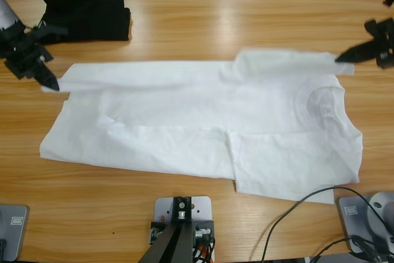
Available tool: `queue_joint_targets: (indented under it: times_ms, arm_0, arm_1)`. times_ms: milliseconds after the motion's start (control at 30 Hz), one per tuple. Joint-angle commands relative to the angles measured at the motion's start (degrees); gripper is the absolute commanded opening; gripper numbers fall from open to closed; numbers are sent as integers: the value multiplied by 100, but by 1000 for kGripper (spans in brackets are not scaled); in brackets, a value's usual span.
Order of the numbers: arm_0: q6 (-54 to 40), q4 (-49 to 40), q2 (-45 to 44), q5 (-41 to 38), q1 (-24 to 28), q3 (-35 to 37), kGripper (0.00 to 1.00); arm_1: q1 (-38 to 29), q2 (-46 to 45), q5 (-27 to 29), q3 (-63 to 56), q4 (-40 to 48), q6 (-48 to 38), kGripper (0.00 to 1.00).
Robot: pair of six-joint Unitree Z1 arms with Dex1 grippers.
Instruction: Fold clothes
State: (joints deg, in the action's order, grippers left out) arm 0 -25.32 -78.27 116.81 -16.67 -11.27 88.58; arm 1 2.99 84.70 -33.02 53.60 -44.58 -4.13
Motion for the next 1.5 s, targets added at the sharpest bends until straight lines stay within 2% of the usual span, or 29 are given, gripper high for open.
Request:
queue_joint_targets:
  times_ms: [33,300,400,433,467,500,533,567,700,767,867,1000,1067,1133,1200,1333,1500]
  arm_0:
    - [133,-74,-72,392,-33,-579,0]
    - [142,-14,7,419,-24,-638,0]
    - [142,5,42,387,-24,-633,0]
    - [154,5,47,375,-24,-642,0]
    - [214,5,52,315,-24,-645,245]
    - [310,5,52,160,-24,-644,699]
    - [340,12,44,-12,-24,-647,890]
    - [340,19,21,-77,-24,-642,922]
    - [562,1,-123,-65,-29,-723,932]
    - [1161,-37,-250,-35,-165,-716,936]
    - [1617,-101,-359,7,-375,-719,928]
    - [1479,-57,-297,-119,-871,-174,923]
    - [1307,-6,-132,-188,-1228,227,993]
    - [1267,12,112,-188,-1502,495,1000]
    - [1276,54,311,-160,-1544,678,995]
    - [1270,515,545,86,-1581,703,987]
    - [820,750,877,-12,-2070,815,987]
  arm_1:
    - [27,-479,21,-538,-787,-114,0]
    - [27,39,225,-447,-947,-193,0]
    - [27,81,473,-438,-947,-476,0]
    - [27,69,672,-431,-956,-705,223]
    - [27,39,964,-426,-977,-981,584]
    - [20,-1,1189,-408,-996,-1158,802]
    - [18,-51,1350,-398,-1026,-1259,934]
    - [18,-95,1472,-394,-1046,-1329,987]
    - [9,-191,1714,-391,-1105,-1538,1000]
    - [6,-235,1700,-392,-1104,-1531,1000]
    - [-125,-372,1319,-326,-1095,-1398,1000]
    - [-666,-497,1185,-174,-666,-1044,970]
    - [-720,-455,1055,-188,-325,-958,919]
    - [-726,-458,883,-319,-67,-986,908]
    - [-817,-546,849,-326,-63,-1064,908]
    - [-926,-766,867,-461,-68,-1192,908]
    - [-951,-852,1011,-468,-59,-1216,893]
